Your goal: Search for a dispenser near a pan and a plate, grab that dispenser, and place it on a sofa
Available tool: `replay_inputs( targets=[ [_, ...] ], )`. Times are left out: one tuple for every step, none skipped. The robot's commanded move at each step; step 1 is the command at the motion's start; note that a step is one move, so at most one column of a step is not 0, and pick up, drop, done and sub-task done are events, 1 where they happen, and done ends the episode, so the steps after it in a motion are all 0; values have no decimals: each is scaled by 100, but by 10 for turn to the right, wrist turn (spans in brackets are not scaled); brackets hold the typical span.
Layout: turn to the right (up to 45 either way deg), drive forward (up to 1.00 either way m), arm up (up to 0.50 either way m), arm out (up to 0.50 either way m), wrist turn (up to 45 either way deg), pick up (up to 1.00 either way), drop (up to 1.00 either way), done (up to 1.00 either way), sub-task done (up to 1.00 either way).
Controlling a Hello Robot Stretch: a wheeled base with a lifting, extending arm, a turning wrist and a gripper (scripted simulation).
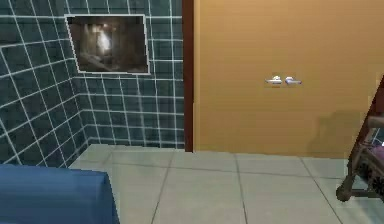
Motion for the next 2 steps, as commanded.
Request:
replay_inputs(
  targets=[
    [450,0,0,0,0,0,0,0,0],
    [450,0,0,0,0,0,0,0,0]
  ],
)
